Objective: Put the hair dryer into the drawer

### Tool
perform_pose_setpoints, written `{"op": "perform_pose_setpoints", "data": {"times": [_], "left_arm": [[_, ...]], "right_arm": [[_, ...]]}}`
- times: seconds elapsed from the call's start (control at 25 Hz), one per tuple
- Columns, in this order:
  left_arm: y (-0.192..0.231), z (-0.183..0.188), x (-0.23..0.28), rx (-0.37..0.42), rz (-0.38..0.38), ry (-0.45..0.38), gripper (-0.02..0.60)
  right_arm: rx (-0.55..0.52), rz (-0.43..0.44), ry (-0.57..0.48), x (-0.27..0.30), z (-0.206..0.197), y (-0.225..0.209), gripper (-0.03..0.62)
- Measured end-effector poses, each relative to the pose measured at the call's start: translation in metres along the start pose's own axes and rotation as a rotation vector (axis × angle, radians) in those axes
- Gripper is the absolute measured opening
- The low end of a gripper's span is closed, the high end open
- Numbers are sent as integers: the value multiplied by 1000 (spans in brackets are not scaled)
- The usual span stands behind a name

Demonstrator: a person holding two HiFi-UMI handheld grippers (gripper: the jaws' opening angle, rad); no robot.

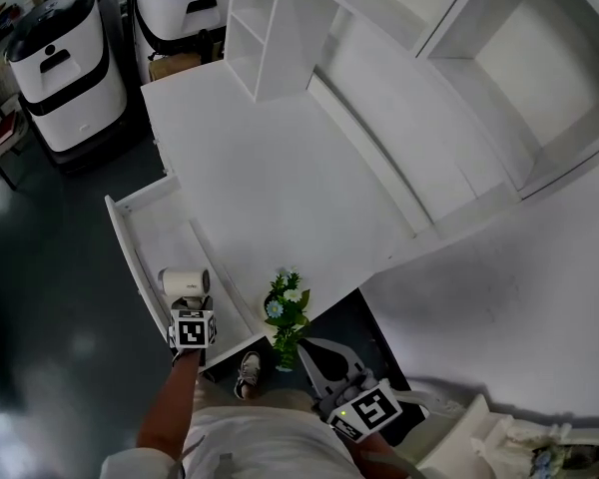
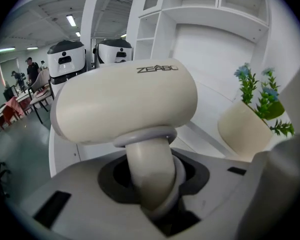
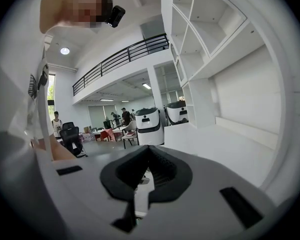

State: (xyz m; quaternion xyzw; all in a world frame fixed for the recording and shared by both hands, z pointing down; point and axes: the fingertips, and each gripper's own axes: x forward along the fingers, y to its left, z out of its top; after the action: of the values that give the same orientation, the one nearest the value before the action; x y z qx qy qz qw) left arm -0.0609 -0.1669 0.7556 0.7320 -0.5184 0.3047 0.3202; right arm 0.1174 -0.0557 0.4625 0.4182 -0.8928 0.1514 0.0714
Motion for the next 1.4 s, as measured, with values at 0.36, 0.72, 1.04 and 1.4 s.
{"op": "perform_pose_setpoints", "data": {"times": [0.36, 0.72, 1.04, 1.4], "left_arm": [[15, -14, 39, 2, 12, 89, 144], [25, -32, 65, -31, 49, 198, 144], [25, -40, 76, -63, 55, 252, 146], [33, -45, 73, -72, 112, 286, 149]], "right_arm": [[-17, -8, 30, 6, 1, -3, 9], [-36, -19, 53, 2, -1, -4, 9], [-31, -36, 51, 0, -3, -14, 9], [-9, -41, 41, -8, -7, -17, 9]]}}
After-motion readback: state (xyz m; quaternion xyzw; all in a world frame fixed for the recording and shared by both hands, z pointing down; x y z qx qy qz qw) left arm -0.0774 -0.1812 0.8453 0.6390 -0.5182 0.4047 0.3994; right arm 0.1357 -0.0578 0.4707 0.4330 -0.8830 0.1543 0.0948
